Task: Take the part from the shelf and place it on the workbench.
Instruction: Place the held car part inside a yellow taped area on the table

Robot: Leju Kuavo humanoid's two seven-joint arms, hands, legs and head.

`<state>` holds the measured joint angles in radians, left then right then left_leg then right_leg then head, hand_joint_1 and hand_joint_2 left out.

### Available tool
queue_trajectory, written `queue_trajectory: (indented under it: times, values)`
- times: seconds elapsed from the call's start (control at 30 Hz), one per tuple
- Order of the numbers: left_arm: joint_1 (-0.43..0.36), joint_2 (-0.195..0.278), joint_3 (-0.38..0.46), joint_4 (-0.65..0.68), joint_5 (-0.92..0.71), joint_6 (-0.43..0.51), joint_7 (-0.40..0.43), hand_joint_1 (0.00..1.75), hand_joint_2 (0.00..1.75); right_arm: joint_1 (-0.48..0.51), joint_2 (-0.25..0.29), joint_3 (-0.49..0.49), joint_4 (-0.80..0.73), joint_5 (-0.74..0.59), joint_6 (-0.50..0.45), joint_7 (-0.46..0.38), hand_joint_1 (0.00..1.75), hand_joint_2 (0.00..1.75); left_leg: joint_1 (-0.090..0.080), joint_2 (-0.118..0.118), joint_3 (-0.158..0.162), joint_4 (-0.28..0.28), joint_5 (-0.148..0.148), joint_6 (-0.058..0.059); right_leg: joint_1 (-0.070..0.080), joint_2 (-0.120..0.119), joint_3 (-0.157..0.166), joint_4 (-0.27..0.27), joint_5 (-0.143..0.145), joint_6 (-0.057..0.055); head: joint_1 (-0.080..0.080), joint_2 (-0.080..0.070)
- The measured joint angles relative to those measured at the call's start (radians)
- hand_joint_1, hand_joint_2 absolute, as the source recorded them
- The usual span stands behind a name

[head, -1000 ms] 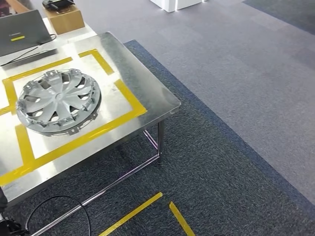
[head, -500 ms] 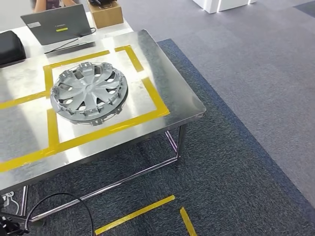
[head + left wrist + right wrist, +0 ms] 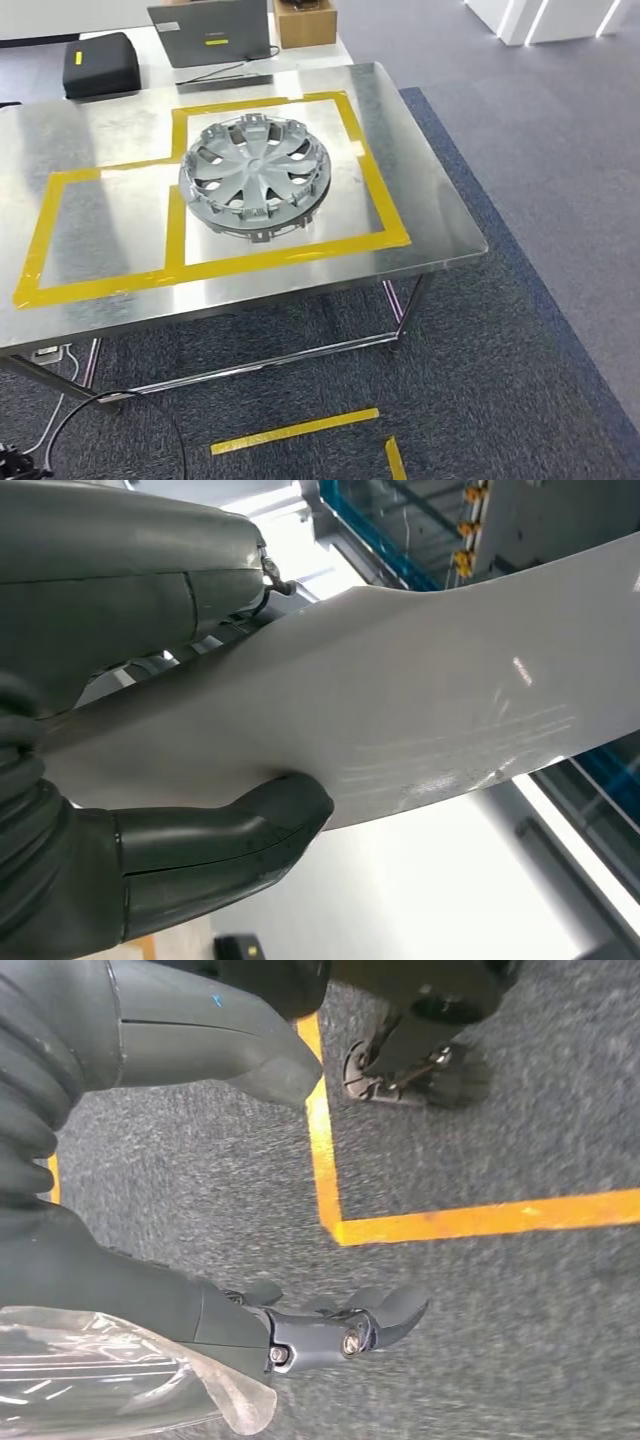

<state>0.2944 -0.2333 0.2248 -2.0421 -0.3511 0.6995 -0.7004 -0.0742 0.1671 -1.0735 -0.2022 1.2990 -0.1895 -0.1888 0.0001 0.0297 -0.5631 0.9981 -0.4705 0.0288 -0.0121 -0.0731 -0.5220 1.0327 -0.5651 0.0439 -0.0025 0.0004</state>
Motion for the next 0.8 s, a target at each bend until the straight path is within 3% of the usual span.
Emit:
queue_trajectory:
  times: [0.07,0.1,0.13,0.17,0.23,0.3,0.37,0.4,0.43,0.5,0.57,0.63,0.67,0.7,0.73,0.8]
  values:
    - [-0.001,0.0,-0.004,-0.002,0.007,0.0,0.0,1.75,1.75,0.002,0.0,0.0,0.0,0.0,0.001,0.0,0.0,1.75,0.004,-0.023,-0.001,-0.002,0.003,0.006,-0.002,0.056,-0.064,0.129,-0.064,0.004,0.006,0.0]
    - [-0.001,0.0,-0.006,-0.003,0.012,0.0,0.0,1.75,1.75,0.004,0.0,0.0,0.0,0.0,0.001,0.001,0.0,1.75,0.004,-0.037,-0.002,-0.002,0.003,0.008,-0.002,0.067,-0.1,0.199,-0.09,0.005,0.007,0.0]
    - [0.0,0.0,-0.009,-0.003,0.016,0.0,0.0,1.75,1.75,0.006,0.0,0.0,0.0,0.0,0.002,0.002,0.0,1.75,0.004,-0.051,-0.003,-0.001,0.003,0.008,-0.002,0.07,-0.127,0.243,-0.098,0.006,0.008,0.0]
    - [0.001,0.001,-0.01,-0.003,0.02,0.0,0.0,1.75,1.75,0.007,0.0,0.0,0.0,0.0,0.002,0.002,0.0,1.75,0.004,-0.065,-0.002,-0.001,0.003,0.008,-0.002,0.071,-0.136,0.25,-0.084,0.005,0.008,0.0]
    - [0.001,0.002,-0.012,-0.003,0.026,0.0,0.0,1.75,1.75,0.007,0.0,0.0,0.0,0.001,0.002,0.003,0.0,1.75,0.004,-0.095,0.002,0.0,0.002,0.006,-0.004,0.086,-0.096,0.143,-0.006,0.001,0.008,0.0]
    - [0.001,0.003,-0.015,-0.003,0.034,0.0,0.0,1.75,1.75,0.006,0.0,0.0,0.0,0.001,0.002,0.003,0.0,1.75,0.003,-0.12,0.001,0.004,0.0,-0.002,-0.008,0.13,-0.039,0.008,0.049,-0.004,0.008,0.0]
    - [0.002,0.005,-0.016,-0.003,0.039,0.0,0.0,1.75,1.75,0.006,0.0,0.0,0.0,0.001,0.002,0.004,0.0,1.75,0.005,-0.141,-0.006,0.006,0.002,-0.016,-0.007,0.152,-0.014,-0.038,0.051,-0.011,0.007,0.0]
    - [0.003,0.006,-0.016,-0.003,0.041,0.0,0.0,1.75,1.75,0.005,0.0,0.0,0.0,0.001,0.002,0.005,0.0,1.75,0.008,-0.152,-0.01,0.006,0.004,-0.023,-0.006,0.143,-0.01,-0.042,0.052,-0.016,0.007,0.0]
    - [0.004,0.007,-0.016,-0.003,0.043,0.0,0.0,1.75,1.75,0.005,0.001,-0.001,0.0,0.001,0.001,0.005,0.0,1.75,0.009,-0.15,-0.012,0.007,0.005,-0.03,-0.006,0.132,-0.006,-0.043,0.054,-0.022,0.007,0.0]
    - [0.003,0.011,-0.017,-0.003,0.049,0.0,0.0,1.75,1.75,0.005,0.002,-0.001,0.0,0.002,0.001,0.006,0.0,1.75,0.007,-0.108,-0.029,0.044,-0.019,-0.04,-0.008,0.107,-0.001,-0.05,0.057,-0.035,0.001,0.0]
    - [0.0,0.015,-0.018,-0.002,0.061,0.0,0.0,1.75,1.75,0.006,0.003,-0.002,0.0,0.003,0.002,0.01,0.0,1.75,0.007,-0.056,-0.083,0.159,-0.079,-0.047,-0.007,0.078,0.003,-0.053,0.054,-0.044,-0.006,0.0]
    - [0.001,0.021,-0.022,-0.002,0.076,0.0,0.0,1.75,1.75,0.008,0.003,-0.003,0.0,0.004,0.002,0.014,0.0,1.75,0.01,-0.043,-0.14,0.278,-0.122,-0.053,-0.005,0.047,0.005,-0.053,0.05,-0.047,-0.007,0.0]
    - [0.002,0.026,-0.024,-0.001,0.082,0.0,0.0,1.75,1.75,0.008,0.003,-0.003,0.0,0.004,0.002,0.015,0.0,1.75,0.01,-0.041,-0.147,0.294,-0.117,-0.054,-0.004,0.033,0.007,-0.053,0.048,-0.046,-0.007,0.0]
    - [0.003,0.029,-0.025,-0.001,0.088,0.0,0.0,1.75,1.75,0.007,0.003,-0.003,0.0,0.004,0.002,0.016,0.0,1.75,0.011,-0.037,-0.134,0.27,-0.094,-0.053,-0.004,0.02,0.01,-0.053,0.046,-0.046,-0.007,0.0]
    - [0.003,0.032,-0.027,-0.001,0.091,0.0,0.0,1.75,1.75,0.006,0.003,-0.004,0.0,0.004,0.002,0.016,0.0,1.75,0.01,-0.029,-0.104,0.212,-0.058,-0.05,-0.003,0.007,0.015,-0.053,0.043,-0.044,-0.007,0.0]
    - [0.002,0.037,-0.031,0.0,0.095,-0.001,0.0,1.75,1.75,0.005,0.004,-0.004,0.0,0.005,0.002,0.017,0.0,1.75,0.002,0.017,-0.034,0.076,-0.008,-0.039,0.002,-0.014,0.023,-0.052,0.034,-0.038,-0.007,0.0]
